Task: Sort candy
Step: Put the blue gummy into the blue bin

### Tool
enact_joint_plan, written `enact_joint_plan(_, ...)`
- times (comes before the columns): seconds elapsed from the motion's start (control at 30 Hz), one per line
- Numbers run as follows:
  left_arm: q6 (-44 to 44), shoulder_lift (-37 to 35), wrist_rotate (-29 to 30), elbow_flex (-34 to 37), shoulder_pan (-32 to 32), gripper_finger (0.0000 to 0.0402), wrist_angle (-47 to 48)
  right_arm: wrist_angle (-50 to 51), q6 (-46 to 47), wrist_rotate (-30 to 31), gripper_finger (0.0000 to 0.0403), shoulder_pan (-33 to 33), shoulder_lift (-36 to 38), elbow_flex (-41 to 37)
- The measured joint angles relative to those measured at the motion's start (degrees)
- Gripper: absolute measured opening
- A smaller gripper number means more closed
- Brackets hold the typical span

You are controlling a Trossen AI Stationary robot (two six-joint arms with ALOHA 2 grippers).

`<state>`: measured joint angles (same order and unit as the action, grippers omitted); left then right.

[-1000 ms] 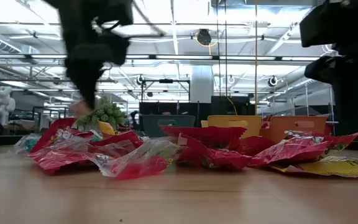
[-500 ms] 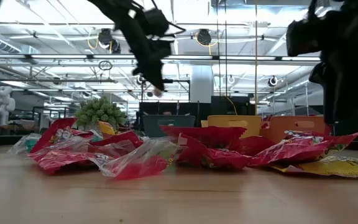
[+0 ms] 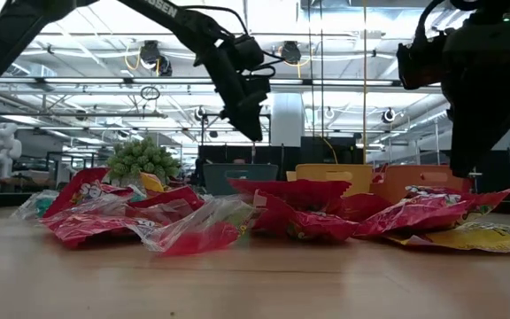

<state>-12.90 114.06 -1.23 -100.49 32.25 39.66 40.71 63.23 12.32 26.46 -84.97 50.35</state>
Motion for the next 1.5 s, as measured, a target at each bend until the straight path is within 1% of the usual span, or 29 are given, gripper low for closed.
enact_joint_plan(0.07,0.04,-0.35,0.02,-0.37,0.0,0.0173,0.27,0.02,0.17,0.02,0.0177,0.0,0.0,0.0)
enact_joint_plan(0.13,0.66,-1.33,-0.06,-0.39,-0.14,0.0174,2.59,0.02,-0.24,0.02,0.0177,0.0,0.0,0.0)
enact_joint_plan(0.23,4.37,-3.21,-0.41,-0.39,-0.52,0.0174,7.06,0.04,-1.66,0.11,0.0177,0.0,0.0,0.0)
enact_joint_plan(0.3,5.07,-5.16,-1.41,-0.22,-0.76,0.0175,10.83,0.02,-2.9,0.15,0.0177,0.0,0.0,0.0)
enact_joint_plan(0.37,5.76,-7.97,-1.57,1.62,-1.41,0.0175,11.31,0.05,-4.28,0.15,0.0177,0.0,0.0,0.0)
enact_joint_plan(0.43,8.22,-12.29,-1.4,6.39,-2.06,0.0175,10.25,0.04,-5.53,0.11,0.0177,0.0,0.0,0.0)
enact_joint_plan(0.47,9.83,-14.8,-0.37,9.79,-2.6,0.0175,8.82,0.04,-5.79,0.01,0.0177,0.0,0.0,0.0)
enact_joint_plan(0.57,15.98,-24.54,4.82,22.78,-4.69,0.0175,2.97,-0.09,-7.23,-0.25,0.0177,0.07,0.0,0.0)
enact_joint_plan(0.67,24.91,-34.94,6.62,35.52,-8.16,0.0175,-1.72,-0.15,-9.41,-0.37,0.0177,0.32,0.0,0.0)
enact_joint_plan(0.77,33.58,-43.72,7.38,45.75,-14.06,0.0175,-4.21,-0.18,-12.32,-0.42,0.0177,0.33,0.0,0.0)
enact_joint_plan(0.83,38.91,-48.0,8.16,50.54,-19.02,0.0175,-6.7,-0.18,-14.67,-0.42,0.0177,0.33,0.0,0.0)
enact_joint_plan(0.9,43.56,-50.4,10.32,53.78,-24.55,0.0175,-8.69,-0.18,-16.87,-0.42,0.0177,0.33,0.0,0.0)
enact_joint_plan(1.0,49.54,-50.6,14.74,55.89,-33.14,0.0175,-7.55,-0.24,-18.95,-0.42,0.0177,0.33,0.0,0.0)
enact_joint_plan(1.07,53.06,-49.18,17.84,55.94,-38.34,0.0175,-5.8,-0.22,-19.16,-0.42,0.0177,0.33,0.0,0.0)
enact_joint_plan(1.13,56.04,-47.32,19.26,55.94,-42.79,0.0175,-4.68,-0.26,-19.44,-0.44,0.0177,0.33,0.0,0.0)
enact_joint_plan(1.27,61.82,-42.78,19.34,55.92,-50.31,0.0175,-0.66,-0.3,-20.28,-0.44,0.0177,0.93,0.0,0.0)
enact_joint_plan(1.33,63.74,-40.29,18.3,55.93,-53.03,0.0175,0.86,-0.37,-20.44,-0.44,0.0177,1.49,0.0,0.0)
enact_joint_plan(1.43,63.57,-36.58,16.43,55.92,-55.68,0.0175,0.44,-0.35,-20.45,-0.44,0.0177,2.36,0.0,0.0)
enact_joint_plan(1.5,60.8,-34.01,14.91,55.92,-56.49,0.0175,-0.42,-0.35,-20.69,-0.44,0.0177,2.98,0.0,0.0)
